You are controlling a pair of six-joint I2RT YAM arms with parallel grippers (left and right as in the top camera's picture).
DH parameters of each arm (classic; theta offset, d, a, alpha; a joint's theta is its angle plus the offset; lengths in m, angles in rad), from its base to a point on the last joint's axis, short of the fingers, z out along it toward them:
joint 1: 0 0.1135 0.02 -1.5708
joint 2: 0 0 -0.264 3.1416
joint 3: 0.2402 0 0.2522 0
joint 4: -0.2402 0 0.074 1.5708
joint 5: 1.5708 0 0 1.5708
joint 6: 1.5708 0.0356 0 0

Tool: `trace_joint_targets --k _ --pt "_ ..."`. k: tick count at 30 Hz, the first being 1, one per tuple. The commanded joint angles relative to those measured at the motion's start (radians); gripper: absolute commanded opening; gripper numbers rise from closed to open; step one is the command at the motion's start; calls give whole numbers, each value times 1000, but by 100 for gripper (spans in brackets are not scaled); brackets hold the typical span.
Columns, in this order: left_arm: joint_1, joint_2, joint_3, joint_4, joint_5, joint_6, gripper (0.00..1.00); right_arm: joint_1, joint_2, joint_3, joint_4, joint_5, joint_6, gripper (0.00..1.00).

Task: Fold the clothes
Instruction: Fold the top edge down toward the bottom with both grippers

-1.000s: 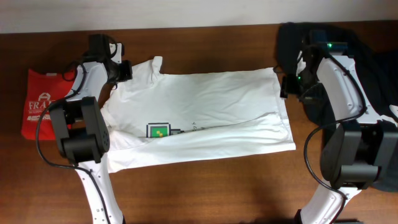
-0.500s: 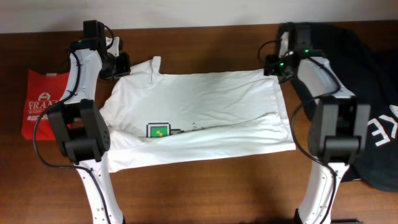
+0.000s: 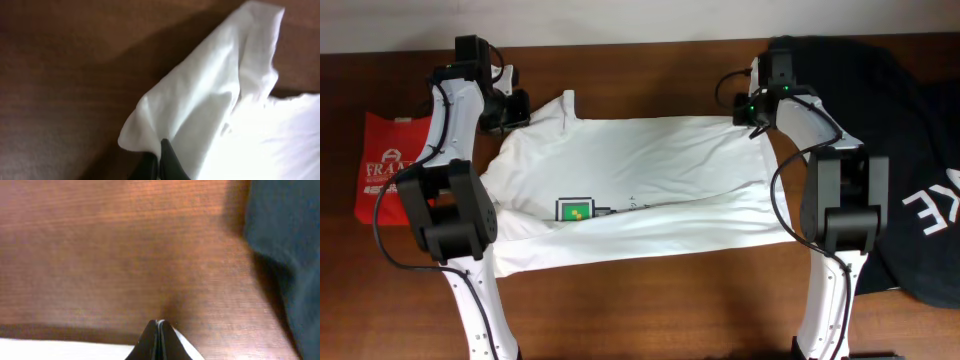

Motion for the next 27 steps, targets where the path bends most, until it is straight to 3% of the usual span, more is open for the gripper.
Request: trace_joint_targets --k 1,6,10,15,22,27 --pt "8 4 63 -71 66 -12 0 -21 18 106 -119 50 5 4" --pt "30 3 208 -246 126 -10 0 -46 -6 317 -405 66 4 4" --pt "27 3 312 -430 128 68 0 -60 -7 475 -678 67 4 4" --pt "29 3 344 -640 79 92 0 -66 -7 518 -901 67 3 4" --pt "13 -19 291 -640 89 122 0 -68 -5 518 -1146 132 0 4" --pt "10 -129 90 -640 4 128 1 -66 -5 505 -1191 114 0 4"
